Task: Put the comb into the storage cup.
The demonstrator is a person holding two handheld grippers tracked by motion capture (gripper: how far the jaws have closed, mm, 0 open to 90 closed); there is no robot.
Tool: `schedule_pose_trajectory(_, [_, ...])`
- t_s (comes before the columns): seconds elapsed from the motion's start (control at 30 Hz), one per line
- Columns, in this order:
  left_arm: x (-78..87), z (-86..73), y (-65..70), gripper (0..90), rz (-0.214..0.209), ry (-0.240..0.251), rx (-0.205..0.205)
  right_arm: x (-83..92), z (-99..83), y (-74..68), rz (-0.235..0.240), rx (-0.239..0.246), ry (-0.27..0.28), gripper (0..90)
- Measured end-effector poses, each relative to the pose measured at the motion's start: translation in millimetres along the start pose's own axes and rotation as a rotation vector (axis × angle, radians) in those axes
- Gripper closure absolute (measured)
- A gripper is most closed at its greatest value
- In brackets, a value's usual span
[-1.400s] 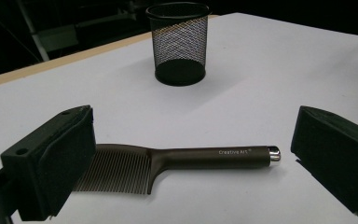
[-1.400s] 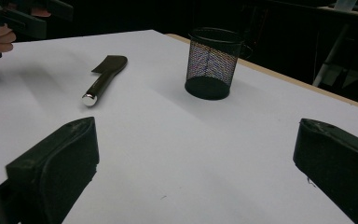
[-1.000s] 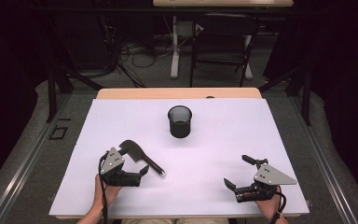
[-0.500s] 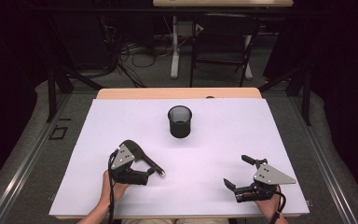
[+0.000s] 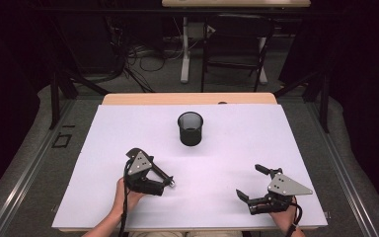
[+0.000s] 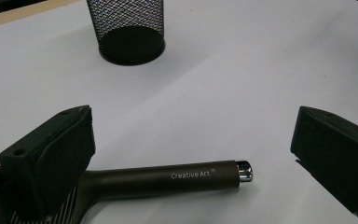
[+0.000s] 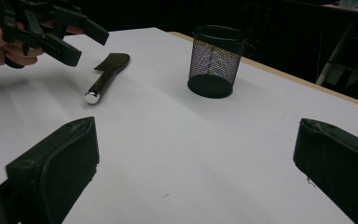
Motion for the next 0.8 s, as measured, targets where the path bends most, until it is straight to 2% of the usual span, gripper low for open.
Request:
schedule_pose_trajectory(0.33, [-10.8, 3.6, 4.6, 0.6, -0.003, -0.023, 0.003, -1.3, -1.5, 0.0, 0.005, -0.005, -0.015, 0.0])
schedule_pose_trajectory(0.43, [-11.9, 3.9, 5.6, 3.6, -0.004, -0.028, -0.002, -1.2, -1.4, -0.3, 0.006, -0.002, -0.015, 0.0])
schedule_pose_trajectory(0.63, [-15.4, 2.8, 13.8, 21.9, -0.037, -0.048, -0.026, -1.8, -1.6, -0.5, 0.011, 0.002, -0.015, 0.0])
schedule_pose_trajectory(0.73, [-16.9, 1.4, 14.8, 31.8, -0.041, -0.057, -0.032, -1.2, -1.3, -0.7, 0.011, 0.004, -0.016, 0.0])
schedule_pose_trajectory(0.8, [-17.7, 0.1, 13.9, 42.8, -0.033, -0.062, -0.039, -1.1, -1.4, -0.6, 0.01, 0.006, -0.016, 0.0])
Point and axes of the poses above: each handheld gripper's, and its own axes: x roughly backward along the jaws, z roughly out of its top, y roughly to its right, the point moved 5 cm from there along -x, roughly forward along the jaws, and after that the axes turned 2 degrees about z, right-handed, at the moved point
